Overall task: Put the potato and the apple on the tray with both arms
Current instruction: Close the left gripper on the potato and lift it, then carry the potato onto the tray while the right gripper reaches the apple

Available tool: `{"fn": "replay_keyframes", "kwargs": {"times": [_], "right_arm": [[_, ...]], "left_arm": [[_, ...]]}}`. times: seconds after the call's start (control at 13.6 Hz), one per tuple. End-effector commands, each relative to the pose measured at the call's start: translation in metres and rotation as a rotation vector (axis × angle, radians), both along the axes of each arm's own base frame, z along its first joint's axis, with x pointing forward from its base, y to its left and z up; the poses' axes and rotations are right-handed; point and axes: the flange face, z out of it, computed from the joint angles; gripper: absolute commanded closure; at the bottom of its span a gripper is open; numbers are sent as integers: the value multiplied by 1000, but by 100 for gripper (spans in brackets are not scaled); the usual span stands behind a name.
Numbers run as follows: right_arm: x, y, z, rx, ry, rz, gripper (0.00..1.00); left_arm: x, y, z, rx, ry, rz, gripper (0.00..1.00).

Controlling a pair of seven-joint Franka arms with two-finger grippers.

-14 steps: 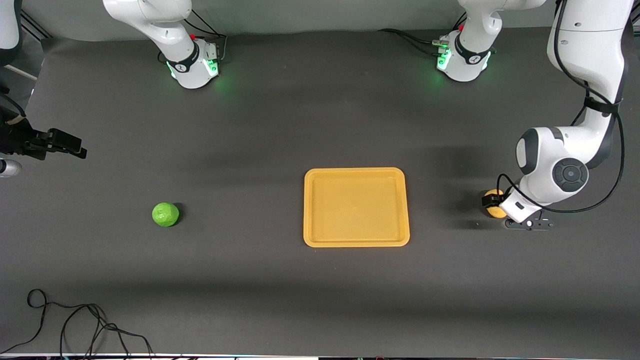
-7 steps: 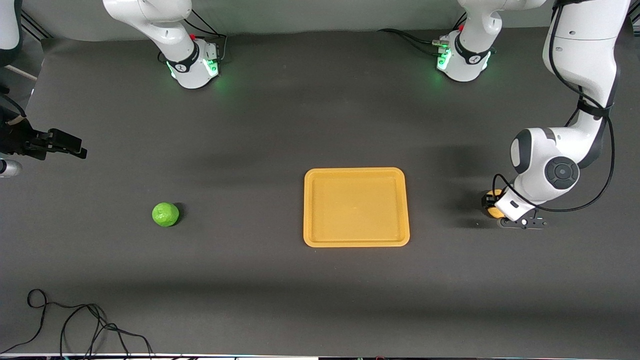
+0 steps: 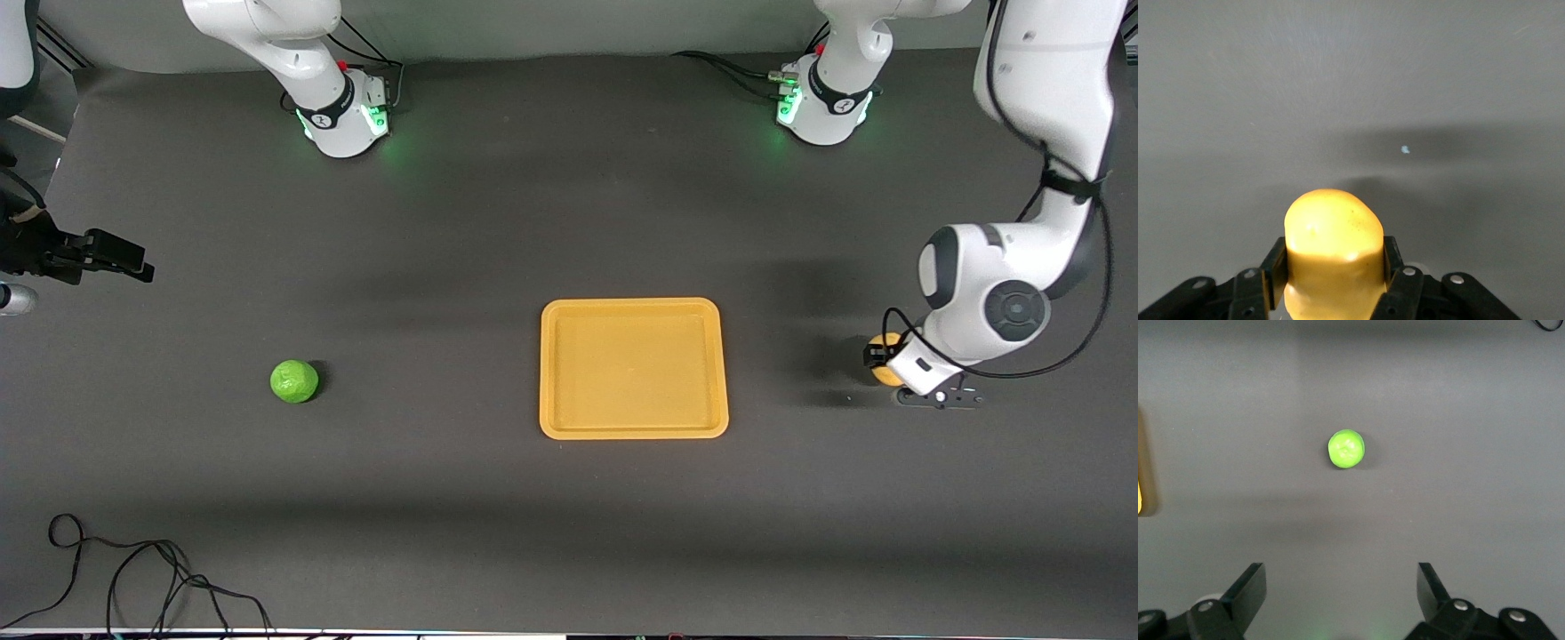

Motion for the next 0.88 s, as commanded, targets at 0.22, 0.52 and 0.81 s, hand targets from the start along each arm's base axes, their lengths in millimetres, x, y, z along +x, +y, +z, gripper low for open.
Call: {"fn": "replay_keyframes", "kwargs": {"times": [0.22,0.52,0.81], "right_arm": [[22,3,-21,-10,-43,18,0],[39,9,-66,-6,-65,93,0],[37,9,-131,-2,-96,131,0]], "left_arm": [[10,-111,206,-99,-10,-89,100],[8,-213,195,-116,14,-9,100],[-3,-296,126,-106,-9,76,100]]}}
